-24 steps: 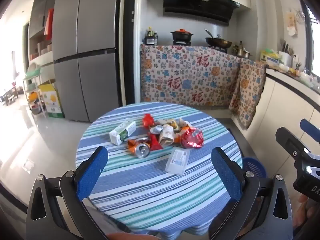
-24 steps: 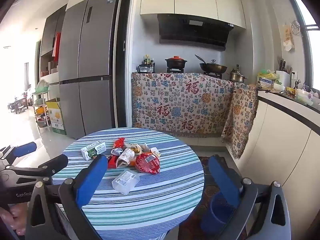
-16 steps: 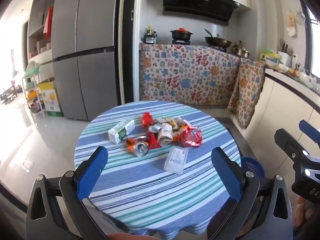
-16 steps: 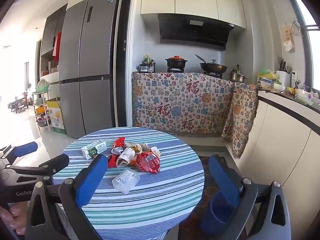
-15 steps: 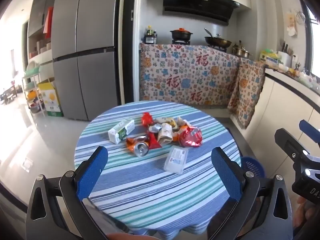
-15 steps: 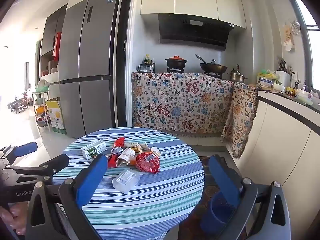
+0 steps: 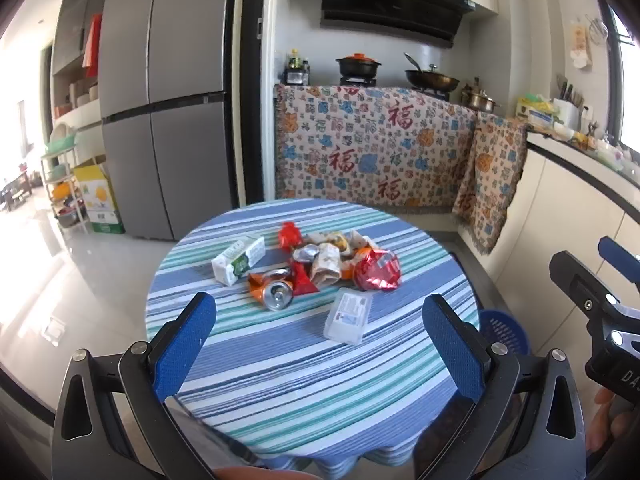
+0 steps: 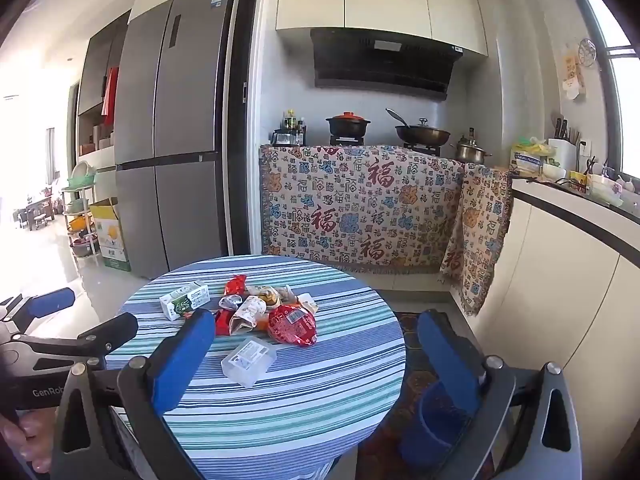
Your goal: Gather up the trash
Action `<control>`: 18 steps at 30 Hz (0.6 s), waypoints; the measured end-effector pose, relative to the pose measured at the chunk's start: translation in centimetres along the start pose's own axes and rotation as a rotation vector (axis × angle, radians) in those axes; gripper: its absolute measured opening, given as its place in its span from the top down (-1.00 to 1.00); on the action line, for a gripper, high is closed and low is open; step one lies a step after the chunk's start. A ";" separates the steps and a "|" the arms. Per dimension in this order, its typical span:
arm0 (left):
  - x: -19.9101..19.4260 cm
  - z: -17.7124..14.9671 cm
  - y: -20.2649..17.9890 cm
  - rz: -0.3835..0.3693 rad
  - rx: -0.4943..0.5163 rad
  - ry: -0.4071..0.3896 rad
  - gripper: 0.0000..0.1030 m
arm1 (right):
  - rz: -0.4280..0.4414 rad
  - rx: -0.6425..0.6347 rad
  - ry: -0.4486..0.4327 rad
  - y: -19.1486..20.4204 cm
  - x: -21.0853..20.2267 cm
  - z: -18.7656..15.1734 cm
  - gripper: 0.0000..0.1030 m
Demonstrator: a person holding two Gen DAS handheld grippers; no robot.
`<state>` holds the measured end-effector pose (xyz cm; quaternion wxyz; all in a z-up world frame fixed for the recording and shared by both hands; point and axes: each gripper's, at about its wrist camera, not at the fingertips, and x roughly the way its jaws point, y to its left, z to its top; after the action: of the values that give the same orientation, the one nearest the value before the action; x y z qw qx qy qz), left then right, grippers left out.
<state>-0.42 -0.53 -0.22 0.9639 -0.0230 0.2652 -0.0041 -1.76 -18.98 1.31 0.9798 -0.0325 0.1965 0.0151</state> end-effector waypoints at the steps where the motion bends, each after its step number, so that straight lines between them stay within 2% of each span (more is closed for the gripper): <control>1: 0.0 0.0 0.0 0.000 0.000 0.000 -0.99 | 0.000 0.000 0.001 0.0 0.0 0.0 -1.00; 18: 0.0 0.1 -0.2 -0.003 0.003 0.003 -0.99 | -0.002 0.001 -0.005 0.3 -0.1 0.2 -1.00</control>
<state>-0.40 -0.76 -0.10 0.9636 -0.0221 0.2663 -0.0059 -1.82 -18.62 1.52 0.9803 -0.0322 0.1943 0.0142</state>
